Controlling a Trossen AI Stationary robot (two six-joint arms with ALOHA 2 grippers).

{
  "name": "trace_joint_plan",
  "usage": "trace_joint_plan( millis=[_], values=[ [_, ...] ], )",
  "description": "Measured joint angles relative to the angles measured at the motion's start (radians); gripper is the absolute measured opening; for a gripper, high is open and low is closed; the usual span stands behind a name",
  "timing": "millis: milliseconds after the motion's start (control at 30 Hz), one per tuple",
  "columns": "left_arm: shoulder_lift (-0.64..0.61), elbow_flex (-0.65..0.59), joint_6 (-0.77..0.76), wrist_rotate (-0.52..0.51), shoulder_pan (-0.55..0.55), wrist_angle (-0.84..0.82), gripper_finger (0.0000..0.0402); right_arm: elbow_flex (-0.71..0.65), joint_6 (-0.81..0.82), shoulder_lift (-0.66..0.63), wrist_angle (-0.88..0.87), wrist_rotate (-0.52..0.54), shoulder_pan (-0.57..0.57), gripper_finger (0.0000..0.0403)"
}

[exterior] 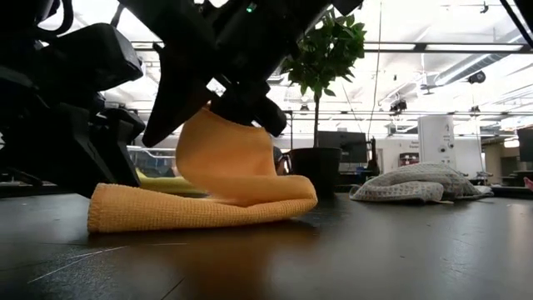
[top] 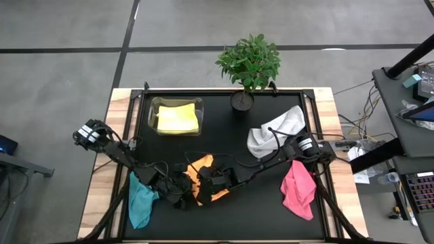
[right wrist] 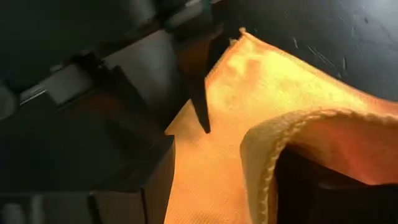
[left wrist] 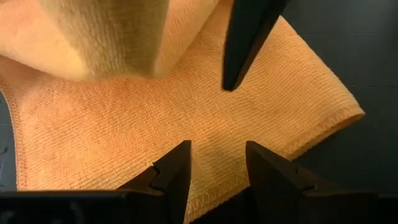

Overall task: Fold microfiber towels
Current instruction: Fold the orange towel

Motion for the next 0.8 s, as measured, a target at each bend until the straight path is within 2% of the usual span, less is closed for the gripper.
trace_joint_plan(
  millis=[133,300,400,533,633,800],
  values=[
    [-0.07,0.033,-0.007,0.069,-0.013,-0.14,0.0136,-0.002,-0.023,0.001,0.005,-0.001,0.003,0.0201],
    [-0.174,0.033,-0.13,0.088,-0.052,-0.337,0.0136,-0.005,-0.042,0.002,0.022,0.0,0.002,0.019],
    [-0.182,-0.017,-0.175,0.079,-0.061,-0.28,0.0136,-0.006,-0.047,0.002,0.044,0.0,0.002,0.0182],
    [-0.113,-0.087,-0.183,0.057,-0.06,-0.085,0.0136,-0.01,-0.055,0.002,0.071,0.0,0.002,0.0184],
    [-0.052,-0.097,-0.183,0.013,-0.061,-0.003,0.0136,-0.011,-0.053,0.009,0.077,0.0,0.002,0.0202],
    [0.002,-0.093,-0.182,-0.017,-0.061,0.03,0.0136,-0.011,-0.012,0.034,0.077,-0.011,0.002,0.0248]
  ],
)
